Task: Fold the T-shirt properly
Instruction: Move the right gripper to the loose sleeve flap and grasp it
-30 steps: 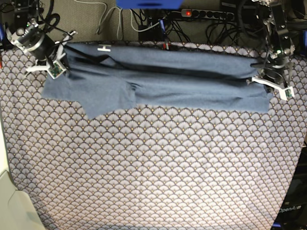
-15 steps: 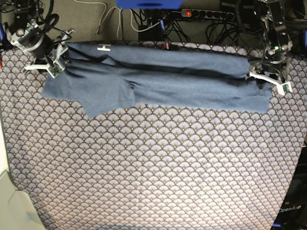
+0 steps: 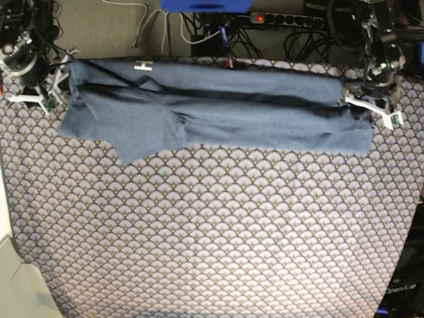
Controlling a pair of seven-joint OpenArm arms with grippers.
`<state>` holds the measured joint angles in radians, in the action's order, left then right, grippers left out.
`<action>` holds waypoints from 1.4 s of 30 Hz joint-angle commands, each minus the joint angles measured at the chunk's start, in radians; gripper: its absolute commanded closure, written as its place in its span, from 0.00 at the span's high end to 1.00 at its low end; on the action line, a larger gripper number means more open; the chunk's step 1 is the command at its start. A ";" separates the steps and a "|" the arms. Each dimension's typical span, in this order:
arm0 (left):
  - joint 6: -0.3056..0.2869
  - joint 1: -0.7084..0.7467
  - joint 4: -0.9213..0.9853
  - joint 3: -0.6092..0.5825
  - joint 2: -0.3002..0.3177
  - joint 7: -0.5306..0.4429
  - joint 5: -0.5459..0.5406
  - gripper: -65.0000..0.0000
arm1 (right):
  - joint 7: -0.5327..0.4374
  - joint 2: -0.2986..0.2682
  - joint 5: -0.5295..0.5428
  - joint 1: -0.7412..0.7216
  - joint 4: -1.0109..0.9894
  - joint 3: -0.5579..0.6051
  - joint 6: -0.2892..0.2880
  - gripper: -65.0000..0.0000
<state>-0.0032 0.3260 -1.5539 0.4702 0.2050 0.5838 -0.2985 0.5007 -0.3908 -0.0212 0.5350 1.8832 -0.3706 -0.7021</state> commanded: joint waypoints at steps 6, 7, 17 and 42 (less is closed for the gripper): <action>-0.004 0.012 -0.021 0.003 0.014 -0.015 -0.001 0.73 | -0.017 -0.015 0.005 -0.048 0.023 -0.009 0.004 0.39; -0.004 0.012 -0.021 0.003 0.014 -0.015 -0.001 0.73 | -0.017 -0.012 0.005 -0.066 0.023 -0.005 0.004 0.39; -0.004 0.012 -0.021 -0.001 0.011 -0.011 -0.001 0.73 | 0.203 0.006 0.005 -0.427 -0.026 0.302 0.004 0.40; -0.002 0.018 -0.021 0.005 0.011 -0.009 -0.001 0.73 | 0.195 0.138 0.007 -0.697 -0.505 0.353 0.004 0.40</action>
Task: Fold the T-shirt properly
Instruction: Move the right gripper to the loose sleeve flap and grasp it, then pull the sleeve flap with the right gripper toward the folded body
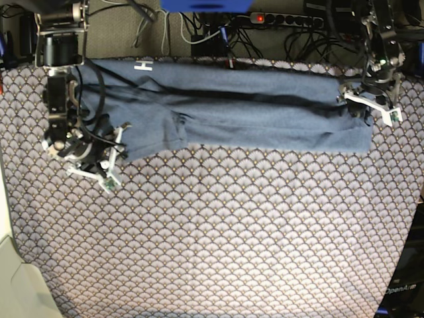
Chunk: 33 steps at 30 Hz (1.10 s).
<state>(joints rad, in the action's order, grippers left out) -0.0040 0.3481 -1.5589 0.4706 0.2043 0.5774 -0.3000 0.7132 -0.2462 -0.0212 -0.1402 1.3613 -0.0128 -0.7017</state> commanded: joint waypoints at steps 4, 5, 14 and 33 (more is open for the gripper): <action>-0.001 -0.004 -0.016 0.001 0.011 -0.004 0.000 0.73 | -0.017 -0.002 0.007 -0.022 0.017 0.001 0.004 0.40; -0.001 -0.004 -0.016 0.001 0.011 -0.004 0.000 0.73 | -0.017 0.000 0.007 -0.022 0.016 0.001 0.004 0.40; -0.001 -0.004 -0.015 0.001 0.010 -0.004 0.000 0.73 | -0.025 0.020 0.007 -0.022 -0.041 0.003 0.004 0.40; 0.000 -0.004 -0.015 0.000 0.010 -0.004 0.000 0.73 | -0.025 0.021 0.005 0.040 0.112 -0.005 0.004 0.00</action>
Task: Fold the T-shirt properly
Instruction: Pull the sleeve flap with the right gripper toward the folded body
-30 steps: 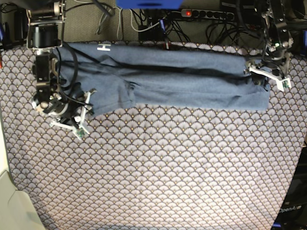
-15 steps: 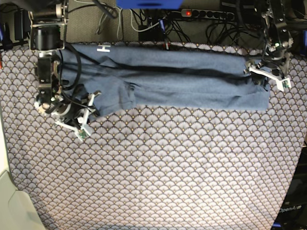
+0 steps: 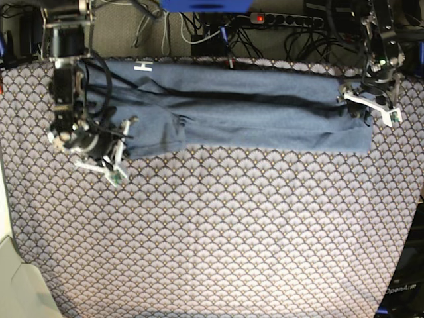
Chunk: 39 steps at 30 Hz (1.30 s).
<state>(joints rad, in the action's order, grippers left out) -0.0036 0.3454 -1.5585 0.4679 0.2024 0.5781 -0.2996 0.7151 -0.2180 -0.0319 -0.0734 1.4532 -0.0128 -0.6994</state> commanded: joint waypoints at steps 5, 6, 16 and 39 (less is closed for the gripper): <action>0.000 -0.001 -0.015 0.002 0.012 -0.005 0.000 0.73 | -0.018 -0.007 0.013 0.076 0.252 -0.005 0.001 0.00; 0.000 -0.001 -0.015 0.002 0.012 -0.005 0.000 0.73 | -0.018 -0.008 0.011 0.102 0.295 -0.006 0.001 0.00; -0.002 -0.001 -0.004 0.004 0.013 -0.010 0.000 0.73 | 0.048 -0.007 0.011 0.301 0.472 -0.092 0.001 0.00; -0.002 0.001 -0.003 0.005 0.022 -0.011 0.000 0.73 | 0.051 -0.007 0.013 0.442 0.473 -0.174 0.001 0.00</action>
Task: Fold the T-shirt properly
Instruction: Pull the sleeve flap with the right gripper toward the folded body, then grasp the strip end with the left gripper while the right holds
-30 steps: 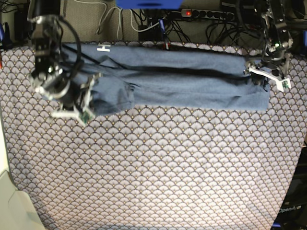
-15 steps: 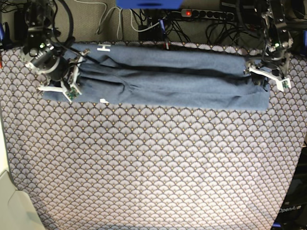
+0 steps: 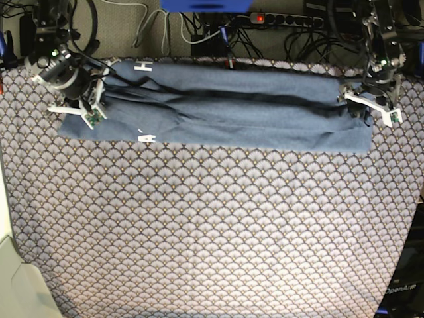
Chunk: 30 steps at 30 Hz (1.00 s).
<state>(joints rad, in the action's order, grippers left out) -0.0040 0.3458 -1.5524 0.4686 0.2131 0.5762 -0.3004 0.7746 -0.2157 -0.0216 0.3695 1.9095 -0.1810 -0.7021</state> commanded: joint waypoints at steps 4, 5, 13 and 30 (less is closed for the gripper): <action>-0.001 0.000 -0.009 0.005 0.012 -0.009 0.000 0.73 | -0.008 -0.009 0.002 0.016 0.015 -0.002 0.004 0.06; -0.001 0.000 -0.009 0.005 0.012 -0.009 0.000 0.73 | -0.008 -0.009 0.002 0.020 0.015 -0.001 0.004 0.10; -0.001 0.002 -0.024 0.006 0.012 -0.009 0.000 0.73 | -0.008 -0.006 0.002 0.027 0.014 0.001 0.004 0.32; -0.001 -0.075 0.007 0.000 0.012 -0.009 0.000 0.73 | -0.008 -0.008 0.002 0.029 0.012 -0.001 0.004 0.34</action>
<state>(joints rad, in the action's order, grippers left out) -0.0074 0.2790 -1.5322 0.4644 0.2127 0.5823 -0.3000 0.7780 -0.2134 -0.0219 0.3992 1.9083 -0.1757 -0.7025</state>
